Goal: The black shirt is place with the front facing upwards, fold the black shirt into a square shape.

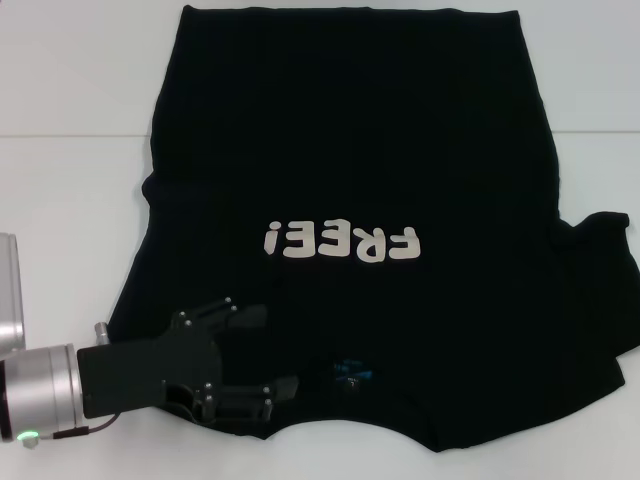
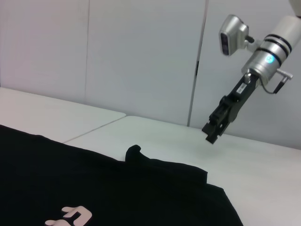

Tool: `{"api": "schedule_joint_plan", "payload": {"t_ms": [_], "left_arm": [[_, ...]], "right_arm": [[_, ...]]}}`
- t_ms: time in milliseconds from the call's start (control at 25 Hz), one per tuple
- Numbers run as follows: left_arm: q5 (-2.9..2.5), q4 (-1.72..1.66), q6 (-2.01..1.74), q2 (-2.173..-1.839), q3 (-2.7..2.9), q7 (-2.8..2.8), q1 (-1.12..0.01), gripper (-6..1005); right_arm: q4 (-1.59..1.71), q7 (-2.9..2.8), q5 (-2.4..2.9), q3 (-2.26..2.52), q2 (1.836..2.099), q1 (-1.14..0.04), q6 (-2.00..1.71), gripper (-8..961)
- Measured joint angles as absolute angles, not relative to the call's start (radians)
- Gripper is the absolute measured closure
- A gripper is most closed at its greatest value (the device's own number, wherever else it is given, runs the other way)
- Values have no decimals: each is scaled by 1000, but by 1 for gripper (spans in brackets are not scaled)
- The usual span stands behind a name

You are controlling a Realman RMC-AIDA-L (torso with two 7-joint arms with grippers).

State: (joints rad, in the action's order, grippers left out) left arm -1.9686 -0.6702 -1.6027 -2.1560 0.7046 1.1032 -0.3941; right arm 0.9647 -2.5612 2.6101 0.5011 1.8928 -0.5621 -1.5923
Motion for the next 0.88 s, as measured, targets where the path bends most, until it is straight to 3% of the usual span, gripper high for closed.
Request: {"api": "schedule_joint_plan", "payload": {"t_ms": [440, 880], "left_arm": [[-1968, -669, -1604, -2159, 707, 1103, -389, 50], [-1968, -669, -1605, -2161, 709, 1102, -385, 51]], "right_arm": [[807, -2556, 2614, 520, 1876, -578, -1530, 39], [689, -2543, 2605, 522, 1878, -630, -1447, 38]]}}
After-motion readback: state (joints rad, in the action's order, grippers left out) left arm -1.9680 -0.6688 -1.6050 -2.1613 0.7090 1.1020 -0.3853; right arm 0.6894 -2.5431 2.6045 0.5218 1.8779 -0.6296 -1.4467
